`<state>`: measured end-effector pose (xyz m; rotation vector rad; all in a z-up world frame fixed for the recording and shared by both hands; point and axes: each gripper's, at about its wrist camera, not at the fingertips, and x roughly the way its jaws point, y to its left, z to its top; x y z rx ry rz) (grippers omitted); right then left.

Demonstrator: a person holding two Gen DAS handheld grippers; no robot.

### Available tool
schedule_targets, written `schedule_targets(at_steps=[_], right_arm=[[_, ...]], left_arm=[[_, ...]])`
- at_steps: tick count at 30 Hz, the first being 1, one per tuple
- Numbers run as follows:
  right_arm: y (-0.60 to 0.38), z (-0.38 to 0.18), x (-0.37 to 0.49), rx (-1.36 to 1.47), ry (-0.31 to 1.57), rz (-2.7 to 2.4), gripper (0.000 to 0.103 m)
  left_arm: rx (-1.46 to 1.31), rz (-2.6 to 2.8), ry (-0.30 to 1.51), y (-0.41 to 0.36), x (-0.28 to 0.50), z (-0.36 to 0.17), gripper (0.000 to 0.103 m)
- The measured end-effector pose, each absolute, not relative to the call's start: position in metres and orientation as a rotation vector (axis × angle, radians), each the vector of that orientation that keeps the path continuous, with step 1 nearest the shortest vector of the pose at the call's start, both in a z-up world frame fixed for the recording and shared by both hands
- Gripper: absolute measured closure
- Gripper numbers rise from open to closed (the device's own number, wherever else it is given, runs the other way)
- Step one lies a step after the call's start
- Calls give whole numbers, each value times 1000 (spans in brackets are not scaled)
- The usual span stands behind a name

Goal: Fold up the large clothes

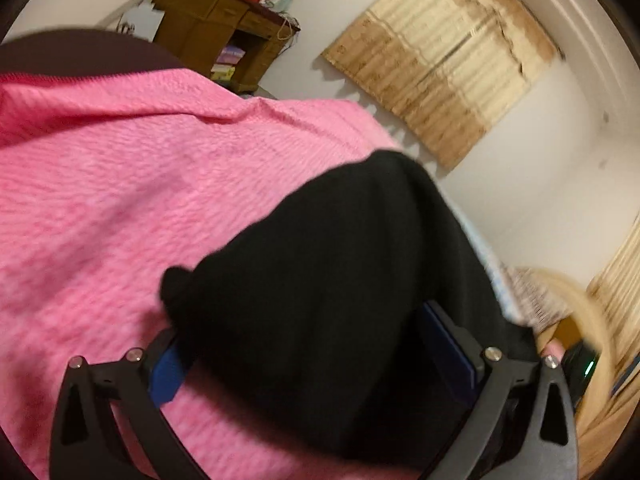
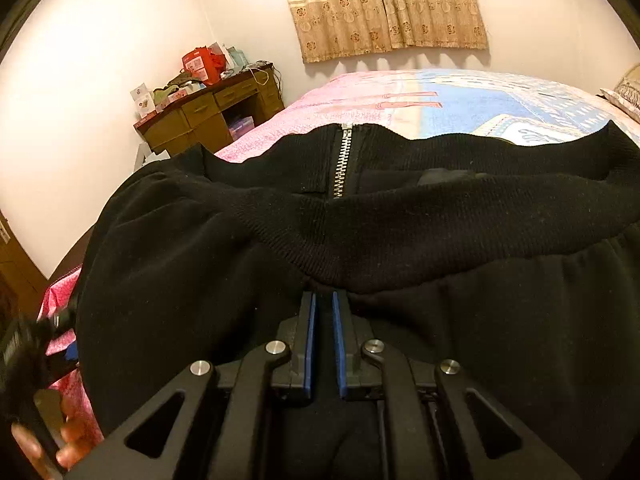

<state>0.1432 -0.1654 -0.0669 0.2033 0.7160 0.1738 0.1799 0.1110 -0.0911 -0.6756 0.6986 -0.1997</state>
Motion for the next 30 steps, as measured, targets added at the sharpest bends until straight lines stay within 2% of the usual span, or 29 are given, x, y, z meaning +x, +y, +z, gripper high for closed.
schedule_targets(at_steps=[11, 15, 19, 21, 25, 26, 30], right_arm=[[-164, -57, 142, 163, 726, 149, 95], [-147, -35, 140, 96, 779, 85, 93], [-152, 0, 117, 130, 703, 60, 93], [-151, 8, 110, 54, 699, -20, 93], [-157, -20, 118, 32, 831, -46, 93], [-161, -35, 122, 44, 865, -34, 93], [-158, -36, 115, 10, 796, -45, 93]], left_arm=[[-659, -136, 707, 100, 204, -92, 1], [-606, -148, 710, 100, 199, -87, 10], [-545, -147, 715, 97, 199, -82, 14], [-542, -141, 728, 97, 202, -84, 14], [-532, -91, 758, 95, 209, -88, 0], [-545, -95, 766, 97, 209, -90, 0], [-567, -135, 768, 99, 210, -93, 1]])
